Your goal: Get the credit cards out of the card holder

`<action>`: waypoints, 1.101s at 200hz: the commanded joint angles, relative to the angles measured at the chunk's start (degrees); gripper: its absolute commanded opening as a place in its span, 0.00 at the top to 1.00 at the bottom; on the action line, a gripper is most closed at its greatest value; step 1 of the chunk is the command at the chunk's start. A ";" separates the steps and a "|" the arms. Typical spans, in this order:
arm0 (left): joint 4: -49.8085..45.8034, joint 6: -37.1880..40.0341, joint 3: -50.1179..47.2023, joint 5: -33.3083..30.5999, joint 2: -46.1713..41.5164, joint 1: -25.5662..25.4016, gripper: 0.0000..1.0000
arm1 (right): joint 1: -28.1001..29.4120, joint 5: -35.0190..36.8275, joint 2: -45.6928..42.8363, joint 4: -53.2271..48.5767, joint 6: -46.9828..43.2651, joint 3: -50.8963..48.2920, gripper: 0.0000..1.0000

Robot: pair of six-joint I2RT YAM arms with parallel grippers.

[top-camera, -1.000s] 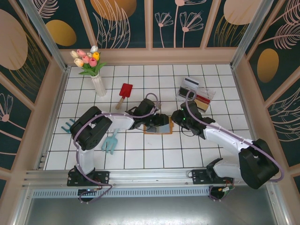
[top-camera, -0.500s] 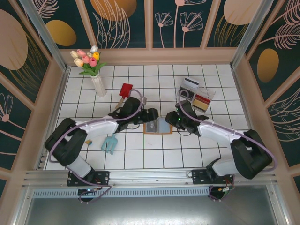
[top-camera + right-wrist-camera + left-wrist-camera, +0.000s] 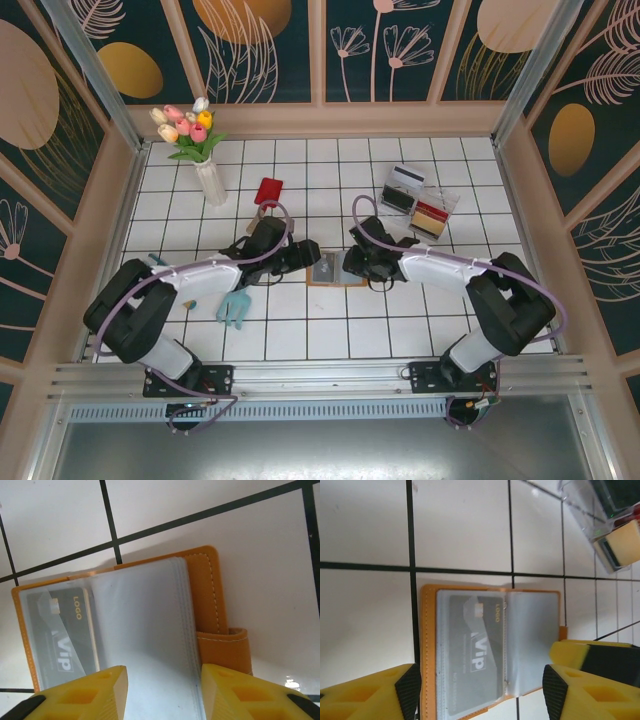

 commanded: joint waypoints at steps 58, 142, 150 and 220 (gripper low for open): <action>0.43 0.27 4.76 4.54 5.69 -1.27 0.49 | 0.41 0.02 4.03 -1.66 -1.87 0.56 0.68; -2.06 0.84 5.95 4.59 9.71 -1.29 0.47 | 0.42 0.01 5.87 -0.76 -2.02 0.37 0.68; -2.82 1.35 6.31 4.10 9.85 -1.31 0.46 | 0.43 -0.01 5.87 -0.73 -2.10 0.38 0.68; -2.92 1.66 7.23 5.58 12.80 -1.26 0.44 | 0.36 -1.83 6.23 0.68 -2.00 -0.33 0.68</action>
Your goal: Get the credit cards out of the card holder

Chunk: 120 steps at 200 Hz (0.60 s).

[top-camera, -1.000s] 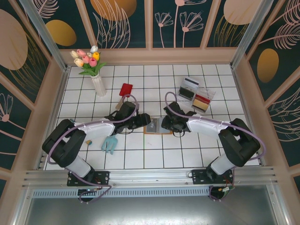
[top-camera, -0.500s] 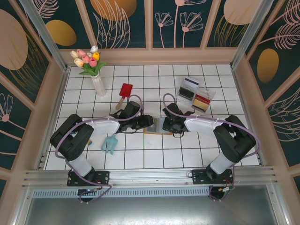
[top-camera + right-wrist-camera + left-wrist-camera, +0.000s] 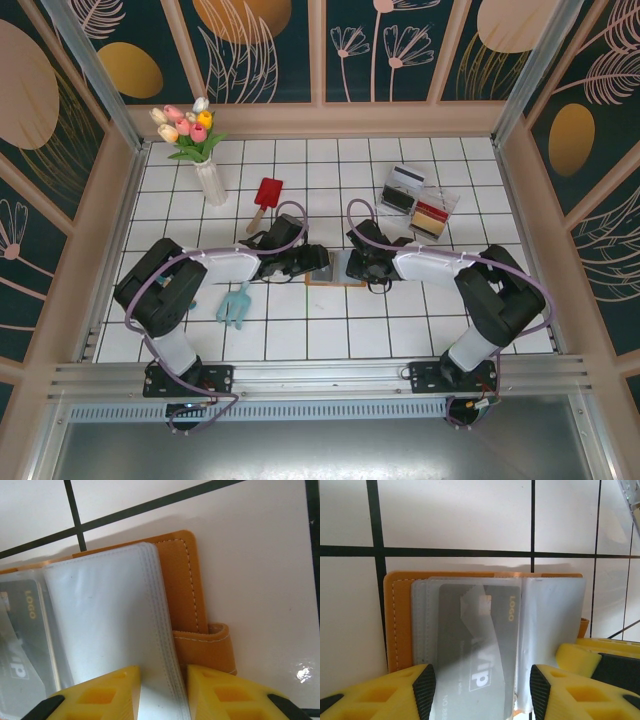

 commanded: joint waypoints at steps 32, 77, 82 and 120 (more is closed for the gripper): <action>0.94 1.27 0.84 4.57 4.02 -0.60 0.44 | 0.38 -2.29 2.76 0.90 -0.76 -0.71 0.68; 3.52 1.44 0.85 7.31 4.12 -0.77 0.47 | 0.33 -2.32 3.02 1.04 -0.69 -0.67 0.68; 3.83 1.31 0.84 7.68 4.13 -0.70 0.48 | 0.38 -2.33 3.09 1.05 -0.74 -0.71 0.68; 3.67 1.62 1.02 7.71 4.12 -0.77 0.48 | 0.38 -2.22 3.15 1.05 -0.68 -0.67 0.68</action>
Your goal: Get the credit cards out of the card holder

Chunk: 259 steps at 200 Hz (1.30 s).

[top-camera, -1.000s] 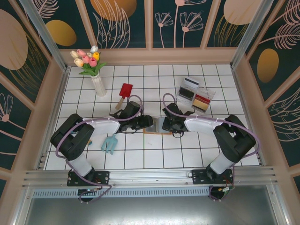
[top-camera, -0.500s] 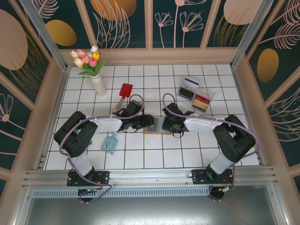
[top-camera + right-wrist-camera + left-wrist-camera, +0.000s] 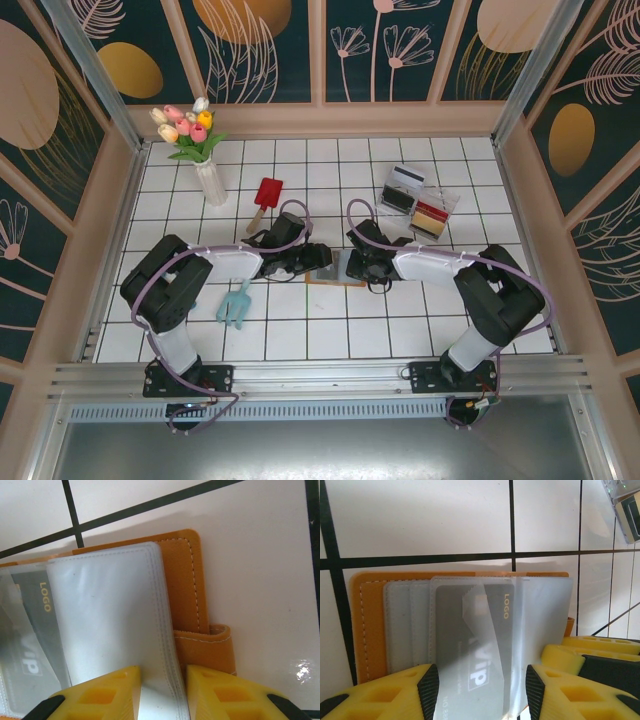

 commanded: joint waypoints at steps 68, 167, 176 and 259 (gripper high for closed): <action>-7.34 3.87 0.93 -6.46 -1.00 -0.92 0.48 | 0.38 -1.83 2.89 0.53 -0.93 -0.80 0.69; -8.53 4.93 0.75 -7.16 -3.59 -0.90 0.49 | 0.38 -1.67 3.38 0.32 -1.09 -0.67 0.69; -8.38 4.96 0.71 -7.23 -3.73 -0.87 0.49 | 0.38 -1.75 3.46 0.35 -1.07 -0.67 0.69; -9.77 5.97 1.28 -7.81 -4.44 -0.94 0.49 | 0.36 -1.89 4.14 0.35 -1.29 -0.59 0.69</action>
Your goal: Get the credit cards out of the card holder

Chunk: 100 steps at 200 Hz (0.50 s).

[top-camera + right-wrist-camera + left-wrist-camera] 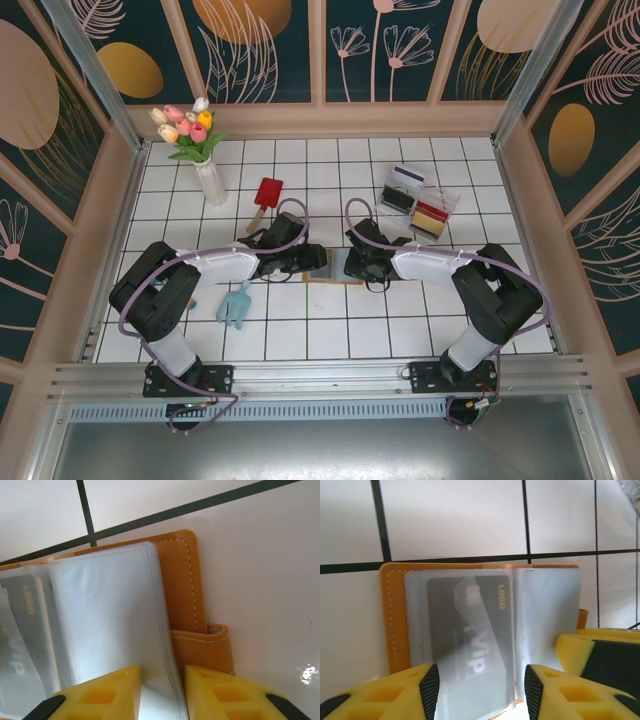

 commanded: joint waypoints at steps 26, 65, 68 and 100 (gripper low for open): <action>-2.11 1.41 0.81 -1.72 1.94 -0.25 0.49 | 0.38 -1.73 3.50 -1.73 -1.13 -0.64 0.69; -2.77 1.89 1.66 -2.07 3.26 -0.22 0.49 | 0.39 -1.80 3.79 -1.77 -1.25 -0.54 0.69; -2.84 1.80 1.68 -2.02 3.40 -0.26 0.49 | 0.36 -1.87 3.81 -1.73 -1.31 -0.53 0.69; -2.34 1.36 1.60 -1.18 4.32 -0.25 0.49 | 0.37 -1.91 3.86 -1.67 -1.38 -0.54 0.69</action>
